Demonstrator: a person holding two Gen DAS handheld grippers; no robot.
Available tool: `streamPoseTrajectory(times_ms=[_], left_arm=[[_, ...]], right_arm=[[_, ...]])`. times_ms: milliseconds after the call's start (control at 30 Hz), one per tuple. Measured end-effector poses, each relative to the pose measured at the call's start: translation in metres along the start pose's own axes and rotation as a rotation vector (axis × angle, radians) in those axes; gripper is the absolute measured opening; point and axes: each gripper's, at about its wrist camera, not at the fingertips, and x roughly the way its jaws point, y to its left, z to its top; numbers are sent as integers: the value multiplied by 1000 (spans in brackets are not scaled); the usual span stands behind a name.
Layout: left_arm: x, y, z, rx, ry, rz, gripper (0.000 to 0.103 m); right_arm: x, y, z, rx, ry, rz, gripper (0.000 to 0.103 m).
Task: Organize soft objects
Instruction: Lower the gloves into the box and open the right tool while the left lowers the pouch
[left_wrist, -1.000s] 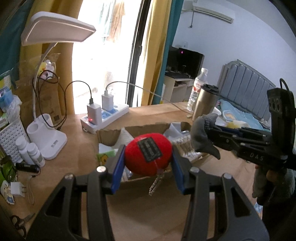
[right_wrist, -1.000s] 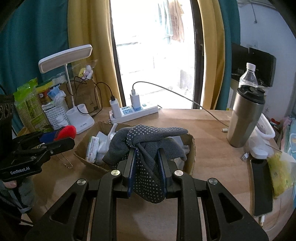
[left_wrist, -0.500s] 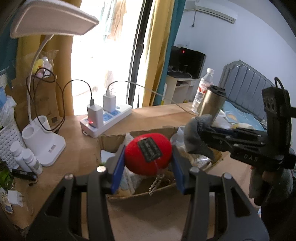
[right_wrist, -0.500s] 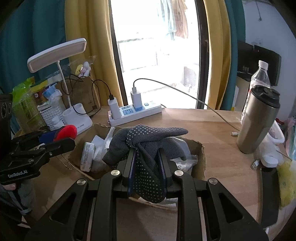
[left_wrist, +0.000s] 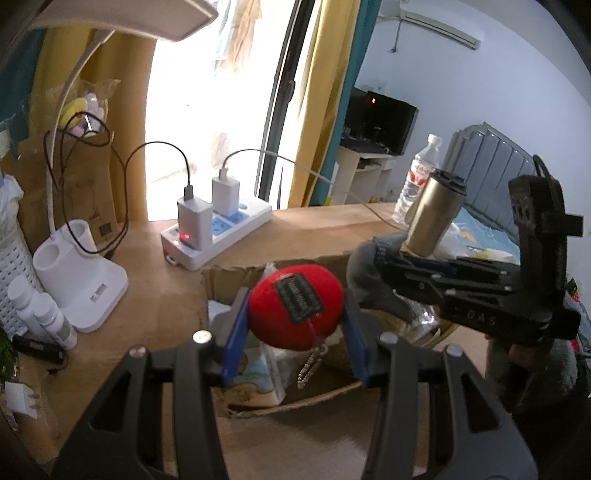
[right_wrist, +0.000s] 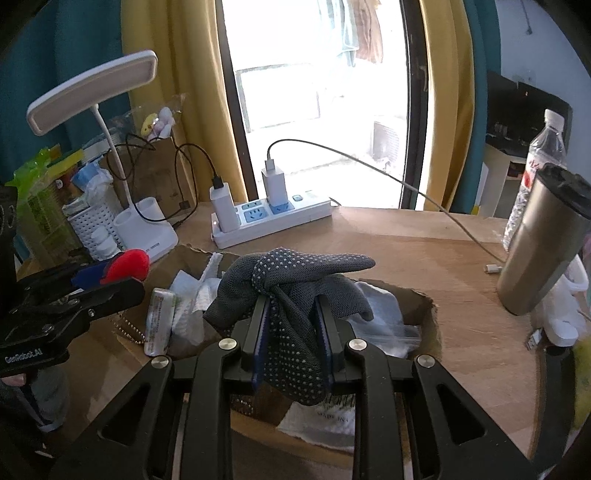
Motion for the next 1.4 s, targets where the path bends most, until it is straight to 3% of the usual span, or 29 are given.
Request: streamPoseTrajectory(times_ms=[333,467,700,1400], left_arm=[[13,9,-2,-6,18,7,48],[18,12,-3,-17,25,8,48],[17,11,-3,-18,26,8,48],[21,-44,-3,43,41,-25,48]], right_arm=[[22,-2,-2,17,46,1,26],[27,0,-4,13,63,-2,38],[25,-3,-3,25,57,-5,49],[-22,-36,-16,52,0,-29,51]])
